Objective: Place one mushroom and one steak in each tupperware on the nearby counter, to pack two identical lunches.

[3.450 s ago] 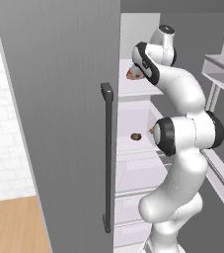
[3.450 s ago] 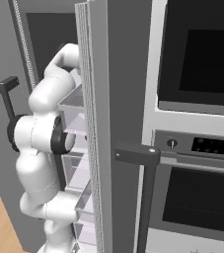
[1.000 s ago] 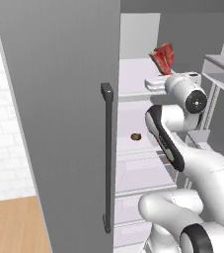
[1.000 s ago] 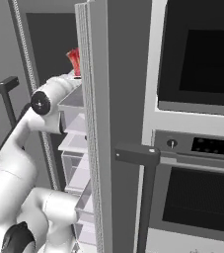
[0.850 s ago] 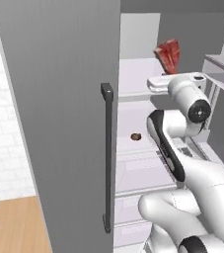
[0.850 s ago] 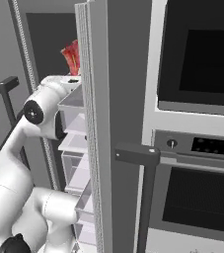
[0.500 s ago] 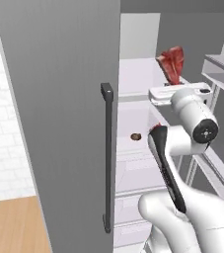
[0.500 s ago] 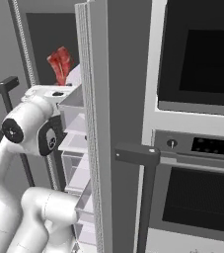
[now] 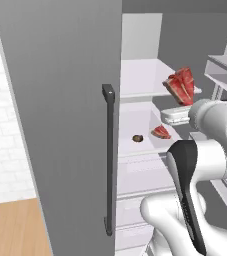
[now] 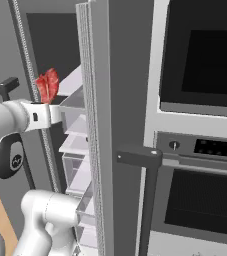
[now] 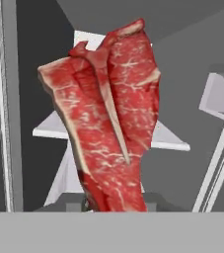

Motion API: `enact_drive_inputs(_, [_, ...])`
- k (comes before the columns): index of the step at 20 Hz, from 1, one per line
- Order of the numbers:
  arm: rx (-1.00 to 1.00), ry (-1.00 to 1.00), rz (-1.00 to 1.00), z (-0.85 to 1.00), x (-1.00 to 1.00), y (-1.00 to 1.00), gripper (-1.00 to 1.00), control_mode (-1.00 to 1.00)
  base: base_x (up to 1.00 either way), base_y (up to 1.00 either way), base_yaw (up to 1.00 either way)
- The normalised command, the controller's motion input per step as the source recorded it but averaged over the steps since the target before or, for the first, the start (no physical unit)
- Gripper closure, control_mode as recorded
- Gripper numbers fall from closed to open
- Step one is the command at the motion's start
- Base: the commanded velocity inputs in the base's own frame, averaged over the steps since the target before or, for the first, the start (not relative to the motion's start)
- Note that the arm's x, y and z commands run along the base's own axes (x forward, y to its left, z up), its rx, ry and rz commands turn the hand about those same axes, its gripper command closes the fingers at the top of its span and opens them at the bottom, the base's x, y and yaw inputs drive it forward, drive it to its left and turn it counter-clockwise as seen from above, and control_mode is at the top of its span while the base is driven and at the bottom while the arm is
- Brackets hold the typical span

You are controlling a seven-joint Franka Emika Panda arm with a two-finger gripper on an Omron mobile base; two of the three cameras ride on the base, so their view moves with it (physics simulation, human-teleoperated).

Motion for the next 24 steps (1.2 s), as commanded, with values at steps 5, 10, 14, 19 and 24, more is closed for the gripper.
enact_drive_inputs(5, [0.00,0.00,0.00,0.00,0.00,0.00,1.00,1.00,-1.00,0.02,0.00])
enact_drive_inputs(10, [0.00,0.00,0.00,0.00,0.00,0.00,1.00,1.00,-1.00,0.03,0.00])
enact_drive_inputs(14, [0.00,0.00,0.00,0.00,0.00,0.00,1.00,1.00,-1.00,0.02,0.00])
enact_drive_inputs(19, [0.00,0.00,0.00,0.00,0.00,0.00,1.00,1.00,-1.00,-0.04,-0.11])
enact_drive_inputs(24, [0.00,0.00,0.00,0.00,0.00,0.00,1.00,1.00,-0.68,-0.58,-0.61])
